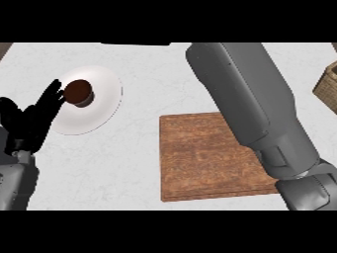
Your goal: Pick the croissant from the cutting board and place it in the basket
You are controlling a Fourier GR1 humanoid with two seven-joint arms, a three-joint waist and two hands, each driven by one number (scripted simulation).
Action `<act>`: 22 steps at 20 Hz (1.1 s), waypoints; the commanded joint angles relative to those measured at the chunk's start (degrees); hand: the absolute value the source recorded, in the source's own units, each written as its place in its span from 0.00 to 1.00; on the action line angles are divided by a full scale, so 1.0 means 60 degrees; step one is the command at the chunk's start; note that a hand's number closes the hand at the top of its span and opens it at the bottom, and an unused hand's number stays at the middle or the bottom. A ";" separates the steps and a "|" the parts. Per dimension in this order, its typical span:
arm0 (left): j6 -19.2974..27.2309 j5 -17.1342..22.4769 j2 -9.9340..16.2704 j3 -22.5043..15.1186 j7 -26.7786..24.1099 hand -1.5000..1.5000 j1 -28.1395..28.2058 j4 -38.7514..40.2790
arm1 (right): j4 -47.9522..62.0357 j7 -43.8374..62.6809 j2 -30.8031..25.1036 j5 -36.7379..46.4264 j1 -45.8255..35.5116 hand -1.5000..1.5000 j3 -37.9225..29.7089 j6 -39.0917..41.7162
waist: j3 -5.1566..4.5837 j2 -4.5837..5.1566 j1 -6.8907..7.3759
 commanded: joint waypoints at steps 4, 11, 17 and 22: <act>0.0076 0.0072 -0.0044 0.0007 0.0479 0.50 -0.0165 -0.0296 | 0.1425 0.1141 -0.0919 0.0868 -0.1789 1.00 -0.0720 0.0104 | 0.0006 -0.0023 -0.0128; 0.0157 -0.0186 -0.0226 -0.0079 -0.0170 0.50 0.0257 -0.0099 | 0.2819 0.0133 -0.2389 0.0903 -0.2632 1.00 -0.1371 0.0254 | 0.0005 0.0011 -0.0114; 0.0126 -0.0098 -0.0158 -0.0068 0.0324 0.50 -0.0296 -0.0159 | 0.4121 0.0375 -0.3174 0.1508 -0.3461 1.00 -0.1577 -0.0192 | 0.0000 0.0077 0.0013; 0.0214 -0.0138 -0.0166 0.0021 0.0170 0.50 0.0014 -0.0272 | 0.4828 0.0204 -0.4239 0.2064 -0.3242 1.00 -0.1418 0.0165 | 0.0002 0.0070 -0.0029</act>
